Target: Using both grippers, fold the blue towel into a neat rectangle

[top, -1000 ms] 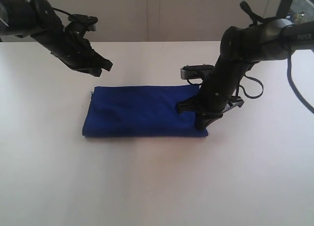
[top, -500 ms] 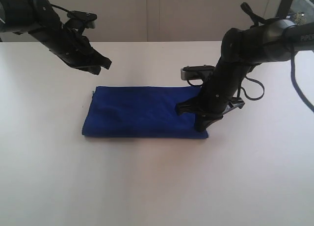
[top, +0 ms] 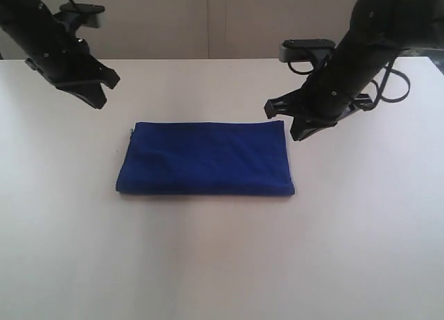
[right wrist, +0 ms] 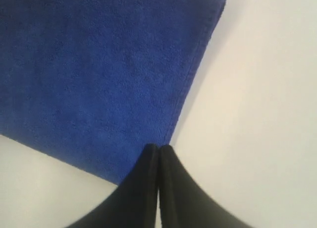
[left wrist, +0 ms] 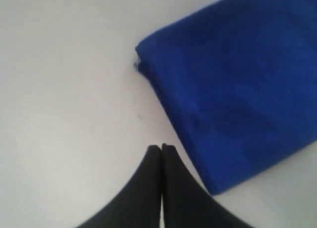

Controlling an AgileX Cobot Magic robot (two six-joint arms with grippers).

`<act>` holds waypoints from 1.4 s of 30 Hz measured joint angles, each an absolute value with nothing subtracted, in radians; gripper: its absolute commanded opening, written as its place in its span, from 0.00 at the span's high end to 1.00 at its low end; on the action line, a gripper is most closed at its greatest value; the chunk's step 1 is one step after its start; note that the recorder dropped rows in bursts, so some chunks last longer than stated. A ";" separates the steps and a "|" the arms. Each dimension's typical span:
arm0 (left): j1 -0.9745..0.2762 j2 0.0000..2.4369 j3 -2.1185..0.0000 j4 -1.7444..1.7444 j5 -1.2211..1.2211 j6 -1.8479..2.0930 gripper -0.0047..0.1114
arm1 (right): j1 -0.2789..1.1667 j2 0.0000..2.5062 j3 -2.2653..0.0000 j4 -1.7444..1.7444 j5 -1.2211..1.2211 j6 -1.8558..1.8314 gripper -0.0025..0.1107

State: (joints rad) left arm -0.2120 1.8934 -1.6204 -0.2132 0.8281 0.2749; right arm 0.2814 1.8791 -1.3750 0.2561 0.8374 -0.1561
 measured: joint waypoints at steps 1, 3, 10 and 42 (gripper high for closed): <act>-0.202 1.882 -1.618 -0.211 0.857 0.272 0.96 | 0.280 1.862 -1.375 0.254 0.837 -0.154 0.98; -0.187 1.855 -1.617 -0.211 0.904 0.264 0.96 | 0.277 1.833 -1.375 0.252 0.840 -0.152 0.98; -0.164 1.712 -1.555 -0.215 0.949 0.195 0.96 | 0.251 1.714 -1.322 0.252 0.832 -0.152 0.98; -0.060 0.605 -0.839 -0.235 0.713 0.145 0.96 | 0.052 0.362 -0.659 0.174 0.677 -0.150 0.98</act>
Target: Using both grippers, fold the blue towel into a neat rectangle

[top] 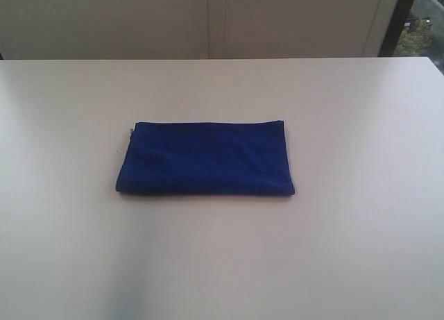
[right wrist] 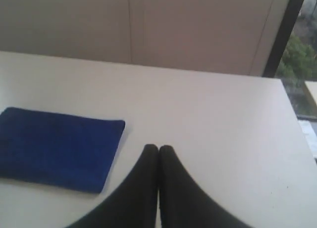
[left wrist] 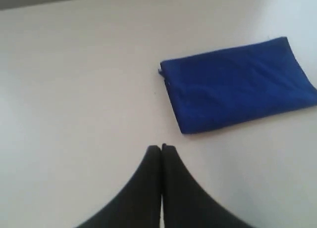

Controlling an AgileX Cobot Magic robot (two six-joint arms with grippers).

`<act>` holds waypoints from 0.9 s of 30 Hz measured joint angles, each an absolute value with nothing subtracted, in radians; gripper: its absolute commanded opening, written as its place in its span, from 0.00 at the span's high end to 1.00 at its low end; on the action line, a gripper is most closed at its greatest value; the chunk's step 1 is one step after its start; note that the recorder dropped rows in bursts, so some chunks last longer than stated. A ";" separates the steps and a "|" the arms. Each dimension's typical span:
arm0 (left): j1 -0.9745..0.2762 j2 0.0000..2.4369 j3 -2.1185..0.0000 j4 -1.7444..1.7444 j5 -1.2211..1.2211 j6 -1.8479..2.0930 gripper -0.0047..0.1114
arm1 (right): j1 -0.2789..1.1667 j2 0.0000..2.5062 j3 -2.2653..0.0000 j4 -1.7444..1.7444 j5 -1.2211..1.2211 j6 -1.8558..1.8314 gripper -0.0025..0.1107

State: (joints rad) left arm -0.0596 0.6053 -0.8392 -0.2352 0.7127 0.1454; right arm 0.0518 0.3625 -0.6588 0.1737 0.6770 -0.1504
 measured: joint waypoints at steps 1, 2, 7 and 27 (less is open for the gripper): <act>-0.060 0.588 -0.815 -0.235 0.671 0.150 0.96 | 0.052 0.340 -0.642 0.174 0.645 -0.150 0.98; -0.060 0.576 -0.790 -0.235 0.626 0.156 0.96 | 0.052 0.324 -0.624 0.174 0.604 -0.150 0.98; -0.060 0.564 -0.682 -0.235 0.440 0.173 0.96 | 0.052 0.304 -0.546 0.174 0.407 -0.150 0.98; -0.060 0.564 -0.631 -0.237 0.497 0.176 0.96 | 0.052 0.304 -0.524 0.174 0.364 -0.150 0.98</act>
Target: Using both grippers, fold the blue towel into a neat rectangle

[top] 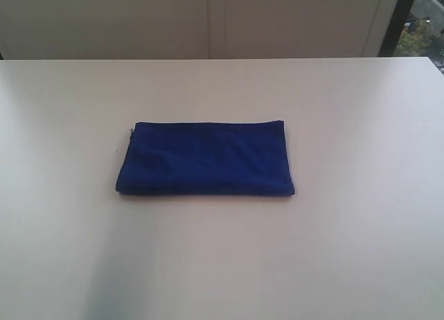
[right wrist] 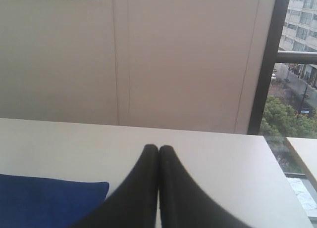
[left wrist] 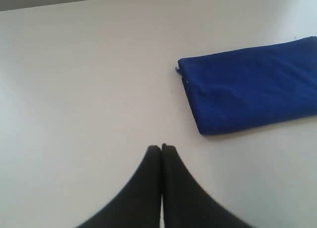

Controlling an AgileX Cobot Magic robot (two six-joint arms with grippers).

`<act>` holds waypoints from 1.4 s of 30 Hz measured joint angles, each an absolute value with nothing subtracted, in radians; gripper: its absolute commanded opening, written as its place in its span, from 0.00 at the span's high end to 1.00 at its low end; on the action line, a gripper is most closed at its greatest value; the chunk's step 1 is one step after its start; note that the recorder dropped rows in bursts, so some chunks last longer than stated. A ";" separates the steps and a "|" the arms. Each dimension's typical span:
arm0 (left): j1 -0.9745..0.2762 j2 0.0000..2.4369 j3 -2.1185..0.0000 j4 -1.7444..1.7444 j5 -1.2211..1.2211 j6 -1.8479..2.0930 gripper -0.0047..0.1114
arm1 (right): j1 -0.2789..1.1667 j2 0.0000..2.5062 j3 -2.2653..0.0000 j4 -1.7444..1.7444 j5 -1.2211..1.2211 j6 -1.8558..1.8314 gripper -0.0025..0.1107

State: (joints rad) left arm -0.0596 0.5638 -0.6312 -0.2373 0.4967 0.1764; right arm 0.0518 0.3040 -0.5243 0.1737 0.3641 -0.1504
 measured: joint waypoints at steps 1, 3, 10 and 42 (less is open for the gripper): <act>-0.060 0.564 -0.631 -0.237 0.497 0.176 0.96 | 0.052 0.304 -0.523 0.174 0.362 -0.150 0.98; -0.060 0.564 -0.631 -0.237 0.497 0.176 0.96 | 0.052 0.302 -0.506 0.174 0.346 -0.150 0.98; -0.060 0.564 -0.631 -0.237 0.497 0.176 0.96 | 0.001 0.214 -0.392 0.174 0.342 -0.150 0.98; -0.060 0.564 -0.631 -0.237 0.497 0.176 0.96 | -0.059 0.006 -0.006 0.000 0.364 -0.029 0.98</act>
